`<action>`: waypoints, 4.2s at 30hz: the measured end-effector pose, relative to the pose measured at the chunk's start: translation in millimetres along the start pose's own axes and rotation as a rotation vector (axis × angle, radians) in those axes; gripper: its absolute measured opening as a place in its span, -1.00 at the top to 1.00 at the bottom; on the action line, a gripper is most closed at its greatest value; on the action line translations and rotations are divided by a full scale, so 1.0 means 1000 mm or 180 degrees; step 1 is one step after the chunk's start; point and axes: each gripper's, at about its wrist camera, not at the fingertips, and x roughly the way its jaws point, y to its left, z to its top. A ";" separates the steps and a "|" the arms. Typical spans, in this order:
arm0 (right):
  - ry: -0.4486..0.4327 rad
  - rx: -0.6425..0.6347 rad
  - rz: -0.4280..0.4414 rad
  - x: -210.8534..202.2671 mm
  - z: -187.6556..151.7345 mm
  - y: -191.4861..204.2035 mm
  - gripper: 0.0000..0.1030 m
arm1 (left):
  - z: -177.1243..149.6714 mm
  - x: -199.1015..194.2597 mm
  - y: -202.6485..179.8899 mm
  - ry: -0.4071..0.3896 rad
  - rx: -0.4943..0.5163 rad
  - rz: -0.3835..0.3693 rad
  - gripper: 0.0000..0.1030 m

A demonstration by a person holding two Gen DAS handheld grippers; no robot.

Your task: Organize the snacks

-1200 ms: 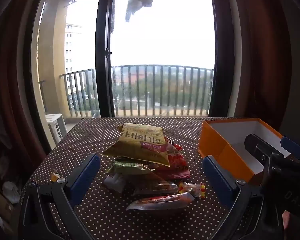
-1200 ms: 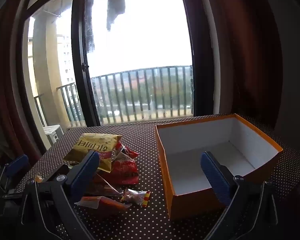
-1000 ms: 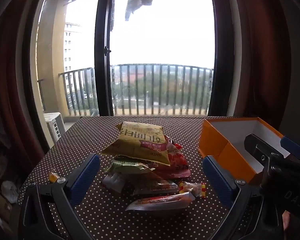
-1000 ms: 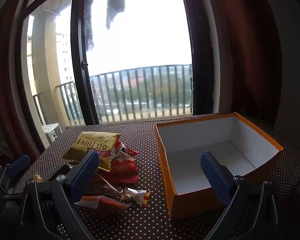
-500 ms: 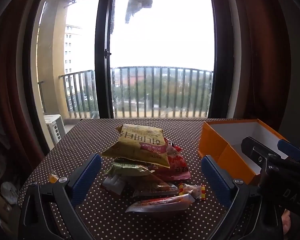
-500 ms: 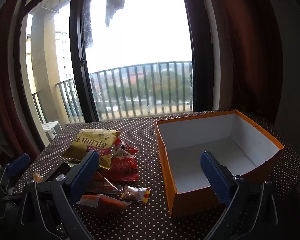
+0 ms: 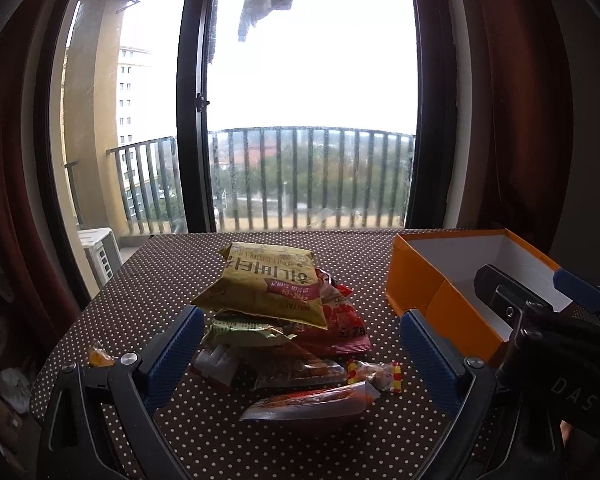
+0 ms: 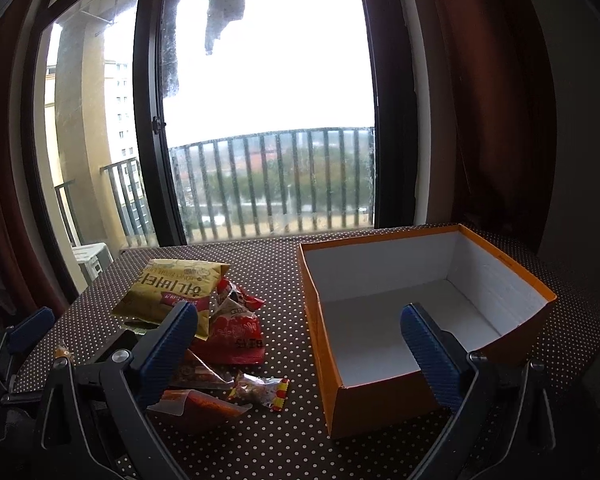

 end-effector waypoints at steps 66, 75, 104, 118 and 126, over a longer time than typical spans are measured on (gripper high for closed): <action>0.0062 -0.0066 -0.0102 0.025 -0.023 0.030 -0.93 | -0.023 0.018 0.006 0.0009 0.0092 -0.0070 -0.76; 0.0067 -0.0220 -0.0003 0.038 -0.045 0.055 -0.93 | -0.046 0.026 0.021 0.0097 0.0112 -0.0033 -0.76; 0.0835 -0.0449 0.0310 0.112 -0.103 0.112 -0.93 | -0.099 0.091 0.055 0.0889 0.0023 0.0053 -0.76; 0.1218 -0.0348 0.0531 0.138 -0.112 0.108 -0.57 | -0.104 0.112 0.056 0.1090 -0.0050 0.0021 -0.74; 0.1233 -0.0298 0.0608 0.128 -0.111 0.105 0.21 | -0.104 0.104 0.056 0.1112 -0.0046 0.0070 -0.75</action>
